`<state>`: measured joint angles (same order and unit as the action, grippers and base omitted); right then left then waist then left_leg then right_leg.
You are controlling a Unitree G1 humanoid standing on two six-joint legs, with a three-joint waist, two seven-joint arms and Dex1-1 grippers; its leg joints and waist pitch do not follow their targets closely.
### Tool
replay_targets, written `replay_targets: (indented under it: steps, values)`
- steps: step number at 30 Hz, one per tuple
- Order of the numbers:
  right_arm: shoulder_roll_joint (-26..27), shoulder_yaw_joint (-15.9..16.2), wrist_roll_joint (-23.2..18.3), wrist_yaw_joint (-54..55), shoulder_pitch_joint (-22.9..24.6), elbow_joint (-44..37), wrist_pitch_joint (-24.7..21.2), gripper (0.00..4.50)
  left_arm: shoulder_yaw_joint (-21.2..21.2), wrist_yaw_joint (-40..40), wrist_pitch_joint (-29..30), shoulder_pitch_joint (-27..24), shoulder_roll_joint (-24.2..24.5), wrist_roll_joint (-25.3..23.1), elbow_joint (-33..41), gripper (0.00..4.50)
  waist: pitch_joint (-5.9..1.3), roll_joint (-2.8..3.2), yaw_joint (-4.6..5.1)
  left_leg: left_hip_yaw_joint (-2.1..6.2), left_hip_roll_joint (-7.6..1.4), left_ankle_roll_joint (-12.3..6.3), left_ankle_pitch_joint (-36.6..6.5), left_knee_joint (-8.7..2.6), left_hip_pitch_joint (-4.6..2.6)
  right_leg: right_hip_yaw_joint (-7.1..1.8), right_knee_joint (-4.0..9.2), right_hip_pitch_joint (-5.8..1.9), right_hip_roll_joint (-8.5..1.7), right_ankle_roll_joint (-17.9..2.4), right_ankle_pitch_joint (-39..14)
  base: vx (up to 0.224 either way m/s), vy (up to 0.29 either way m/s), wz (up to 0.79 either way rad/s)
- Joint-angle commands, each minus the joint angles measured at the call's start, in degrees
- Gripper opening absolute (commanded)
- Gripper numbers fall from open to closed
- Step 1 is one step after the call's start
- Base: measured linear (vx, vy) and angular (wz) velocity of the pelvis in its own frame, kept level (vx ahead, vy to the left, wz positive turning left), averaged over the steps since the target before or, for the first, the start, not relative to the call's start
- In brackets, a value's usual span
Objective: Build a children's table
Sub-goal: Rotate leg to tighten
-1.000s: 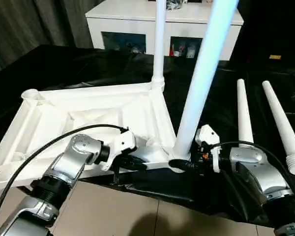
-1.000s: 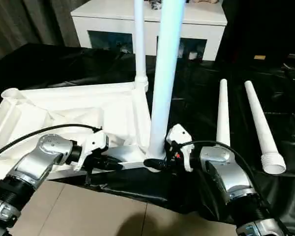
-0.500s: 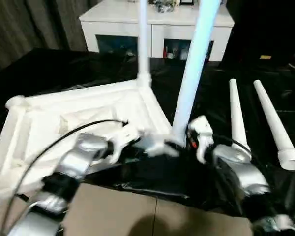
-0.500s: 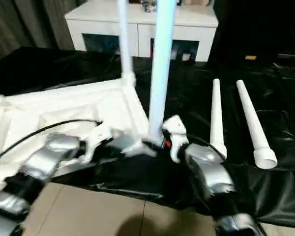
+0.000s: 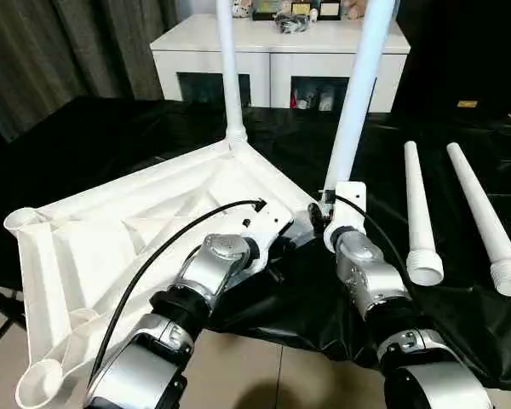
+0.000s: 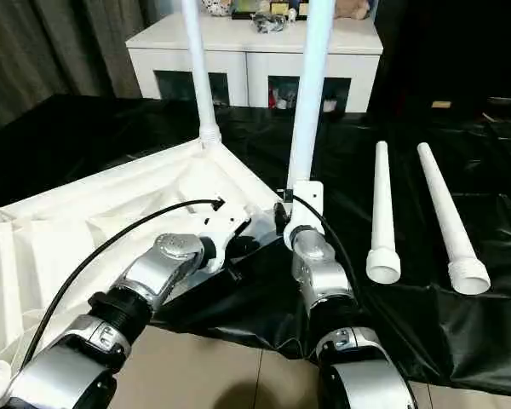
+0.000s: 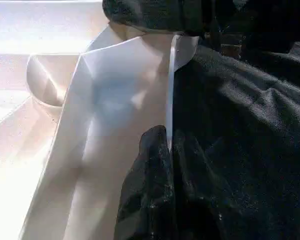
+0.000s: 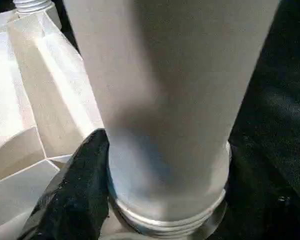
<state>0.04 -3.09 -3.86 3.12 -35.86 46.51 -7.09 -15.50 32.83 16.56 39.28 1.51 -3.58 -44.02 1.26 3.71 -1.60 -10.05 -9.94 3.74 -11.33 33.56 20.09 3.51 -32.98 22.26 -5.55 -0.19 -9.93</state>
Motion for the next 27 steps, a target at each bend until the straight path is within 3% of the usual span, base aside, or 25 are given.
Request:
replay_targets:
  steps: [1,3,4,8,10,14,18,21,24,26,27]
  values:
    - [2.0,2.9,0.3,-3.9,1.2,1.3,-0.1,3.46,2.0,-2.4,-1.7,-0.6,1.8,-0.3,-1.0,0.00,-2.03,-1.45,0.31,0.98,-1.81,-2.68,-20.0,-4.87,0.16,-1.48,5.52,-1.20,-2.68,-5.3,-28.8,0.000,0.000,0.00]
    - [1.0,4.0,1.0,-7.3,0.8,0.6,1.7,3.77,0.5,1.6,-2.4,-1.3,3.8,-0.6,-0.1,0.00,-2.13,-1.42,0.67,1.26,-1.80,-2.81,-18.7,-5.11,0.98,-1.34,5.30,-1.85,-2.92,-5.0,-28.9,0.000,0.000,0.00]
    - [0.4,4.5,1.0,-9.2,0.9,-0.1,1.8,3.86,-0.1,3.4,-2.2,-1.7,4.7,-0.6,0.6,0.00,-2.29,-1.22,0.79,1.37,-2.00,-2.63,-17.8,-5.09,0.85,-1.38,5.24,-1.74,-2.96,-5.6,-27.5,0.000,0.000,0.00]
    - [-2.9,6.8,1.5,-16.2,1.9,-3.0,2.2,3.97,-2.5,10.8,-4.0,-3.5,8.2,-0.9,3.3,0.00,-2.59,-1.56,0.78,1.01,-2.14,-4.28,-13.1,-4.60,1.25,-1.60,4.32,-2.11,-2.87,-9.2,-18.6,0.000,0.000,0.00]
    - [-6.8,9.4,2.1,-23.4,3.6,-6.4,2.7,3.97,-3.8,16.3,-4.9,-4.8,11.0,-0.6,5.3,0.00,-2.81,-1.35,0.70,0.74,-2.37,-5.50,-10.1,-4.20,1.17,-1.55,3.59,-2.20,-2.74,-11.7,-12.8,0.000,0.000,0.00]
    - [-9.5,10.8,2.3,-28.8,5.0,-8.9,3.3,3.97,-4.7,20.4,-6.1,-5.6,12.8,-0.2,6.5,0.00,-3.01,-1.09,0.48,0.59,-2.59,-7.19,-5.3,-3.75,1.13,-1.50,2.40,-2.39,-2.55,-15.3,-2.9,0.000,0.000,0.00]
    - [-18.4,14.3,0.6,-44.1,10.9,-19.6,2.8,3.97,-5.5,27.4,-12.2,-6.1,16.6,0.2,7.6,0.00,-3.02,-1.16,-0.47,0.39,-2.83,-9.08,-4.9,-3.39,0.81,-1.60,1.86,-2.65,-2.42,-16.1,1.5,0.000,0.000,0.00]
    - [-21.6,14.8,-0.5,-47.5,13.2,-24.6,1.4,3.97,-3.5,20.7,-18.9,-3.6,15.0,-1.5,3.4,0.00,-2.69,-1.38,-1.01,0.30,-2.78,-9.20,-6.9,-3.44,0.62,-1.64,2.39,-2.54,-2.39,-15.7,-1.1,0.000,0.000,0.00]
    - [-23.4,13.9,-0.8,-47.6,15.0,-28.2,-0.5,3.97,-0.9,15.3,-21.7,-1.0,12.6,-0.8,0.9,0.00,-2.42,-1.60,-1.64,0.03,-2.97,-6.24,-12.5,-3.83,-0.22,-1.92,3.30,-1.98,-2.70,-14.0,-10.7,0.000,0.000,0.00]
    - [-24.0,13.4,-0.9,-47.4,15.7,-29.4,-1.0,3.97,-0.7,13.8,-22.4,-0.2,12.2,-1.0,0.3,0.00,-2.22,-1.71,-1.76,0.03,-2.93,-5.25,-13.5,-4.05,-0.01,-2.05,3.75,-1.96,-2.72,-12.3,-14.8,0.000,0.000,0.00]
    - [-25.0,12.4,-1.5,-47.4,16.9,-31.5,-2.6,3.97,-0.5,11.7,-23.8,1.0,11.7,-1.2,-0.6,0.00,-2.18,-1.46,-1.90,0.14,-2.95,-4.53,-14.0,-4.20,0.05,-2.05,4.04,-1.88,-2.64,-11.0,-17.0,0.000,0.000,0.00]
